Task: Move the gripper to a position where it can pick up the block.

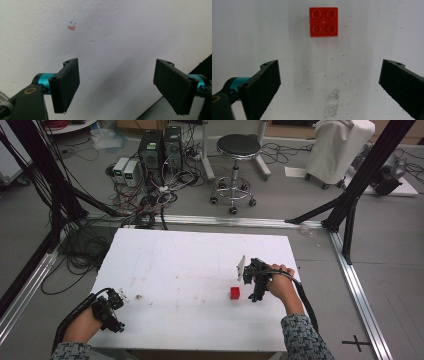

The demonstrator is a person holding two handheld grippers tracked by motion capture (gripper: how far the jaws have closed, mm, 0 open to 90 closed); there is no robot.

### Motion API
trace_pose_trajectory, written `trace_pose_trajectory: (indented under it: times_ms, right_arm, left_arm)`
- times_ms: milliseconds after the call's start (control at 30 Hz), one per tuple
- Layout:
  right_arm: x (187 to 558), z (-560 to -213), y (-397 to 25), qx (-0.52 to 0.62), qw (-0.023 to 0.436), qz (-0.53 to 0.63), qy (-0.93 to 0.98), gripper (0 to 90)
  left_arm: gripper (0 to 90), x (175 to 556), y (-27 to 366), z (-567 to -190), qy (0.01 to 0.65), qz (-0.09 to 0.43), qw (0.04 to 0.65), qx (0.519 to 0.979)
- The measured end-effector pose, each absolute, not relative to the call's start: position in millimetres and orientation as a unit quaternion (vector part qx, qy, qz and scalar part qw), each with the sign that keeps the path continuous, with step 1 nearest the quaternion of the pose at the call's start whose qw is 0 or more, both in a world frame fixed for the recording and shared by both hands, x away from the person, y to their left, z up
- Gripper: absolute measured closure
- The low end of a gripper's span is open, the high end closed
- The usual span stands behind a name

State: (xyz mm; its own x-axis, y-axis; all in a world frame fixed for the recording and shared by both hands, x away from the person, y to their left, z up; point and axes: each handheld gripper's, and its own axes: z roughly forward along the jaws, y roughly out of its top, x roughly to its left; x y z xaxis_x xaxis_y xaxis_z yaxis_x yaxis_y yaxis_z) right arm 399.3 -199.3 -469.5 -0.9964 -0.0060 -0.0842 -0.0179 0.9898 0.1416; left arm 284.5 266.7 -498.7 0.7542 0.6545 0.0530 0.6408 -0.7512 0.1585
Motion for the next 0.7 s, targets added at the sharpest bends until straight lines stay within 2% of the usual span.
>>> trace_pose_trajectory:
  times_ms: [700]
  right_arm:
    - [408, -501, -167, -0.024, 0.019, 0.065, 0.997, 3.0]
  left_arm:
    - [21.4, 284, 266, -501, 0.349, 0.050, 0.066, 0.933]
